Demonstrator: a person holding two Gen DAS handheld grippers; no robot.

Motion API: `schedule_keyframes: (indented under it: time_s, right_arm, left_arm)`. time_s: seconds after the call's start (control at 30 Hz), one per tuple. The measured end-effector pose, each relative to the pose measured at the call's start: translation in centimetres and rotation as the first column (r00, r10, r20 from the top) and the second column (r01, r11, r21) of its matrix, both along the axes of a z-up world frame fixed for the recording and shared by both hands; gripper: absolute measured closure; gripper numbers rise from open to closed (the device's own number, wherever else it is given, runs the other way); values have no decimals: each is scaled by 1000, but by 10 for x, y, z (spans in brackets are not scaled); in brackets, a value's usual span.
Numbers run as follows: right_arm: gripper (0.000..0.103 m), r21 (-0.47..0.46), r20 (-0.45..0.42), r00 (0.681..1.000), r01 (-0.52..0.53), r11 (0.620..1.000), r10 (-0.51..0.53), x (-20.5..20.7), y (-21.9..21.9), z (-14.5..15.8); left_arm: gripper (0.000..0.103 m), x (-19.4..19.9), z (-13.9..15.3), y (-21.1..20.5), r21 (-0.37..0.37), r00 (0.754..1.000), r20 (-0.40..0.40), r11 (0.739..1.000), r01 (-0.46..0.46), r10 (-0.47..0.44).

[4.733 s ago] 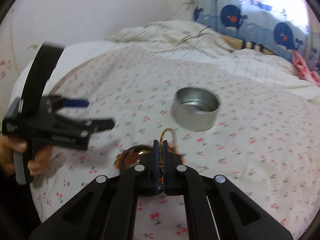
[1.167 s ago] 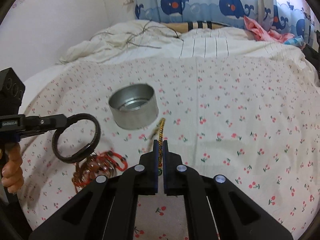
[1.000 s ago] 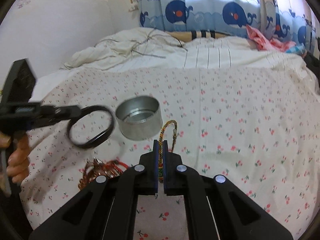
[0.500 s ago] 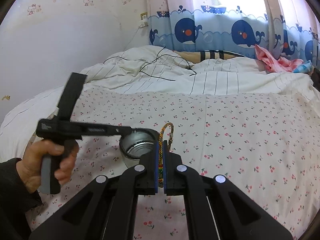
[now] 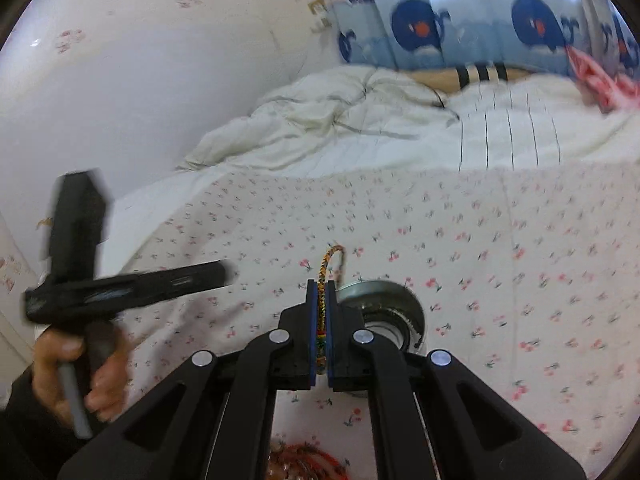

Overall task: Organize jewelry
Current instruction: 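Carry both bracelets over the silver tin and open both grippers to drop them, then grasp the brown bead bracelet from the pile with the left gripper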

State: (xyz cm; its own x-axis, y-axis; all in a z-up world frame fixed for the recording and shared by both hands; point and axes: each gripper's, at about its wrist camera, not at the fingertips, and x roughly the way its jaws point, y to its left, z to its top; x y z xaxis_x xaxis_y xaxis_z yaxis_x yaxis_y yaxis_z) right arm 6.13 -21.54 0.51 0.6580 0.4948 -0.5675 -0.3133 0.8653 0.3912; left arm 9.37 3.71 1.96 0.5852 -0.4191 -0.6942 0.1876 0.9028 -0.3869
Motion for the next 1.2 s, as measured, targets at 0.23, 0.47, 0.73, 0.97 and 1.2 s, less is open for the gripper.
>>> schedule_keyframes:
  time_s: [0.23,0.47,0.73,0.97,1.2]
  right_arm:
    - [70,-190,-45,992,104,976,-115,3,-1,-31]
    - [50,-222,7,995,99,970,-100,-62,-18,-17]
    - [50,-222,-64,998,-5,975,-10,-116,-1,-38]
    - [49,-288,-107,994,1,958,-33,-108,5,-56]
    - [40,-204,-142,985,68,977,-98,-100,-15,-59]
  left_arm:
    - [35,-5,-17,6,2,998,-62,1000,-1,1]
    - [29,-31,-26,-6,60,996,-70,997,57,-53]
    - [29,-52,-45,-25,76,977,-151,984,163,-150]
    - [29,-54,-60,-44,-13,927,-234,954,300,-294]
    - [36,-63,-65,-63,22,914,-235,938,346,-332]
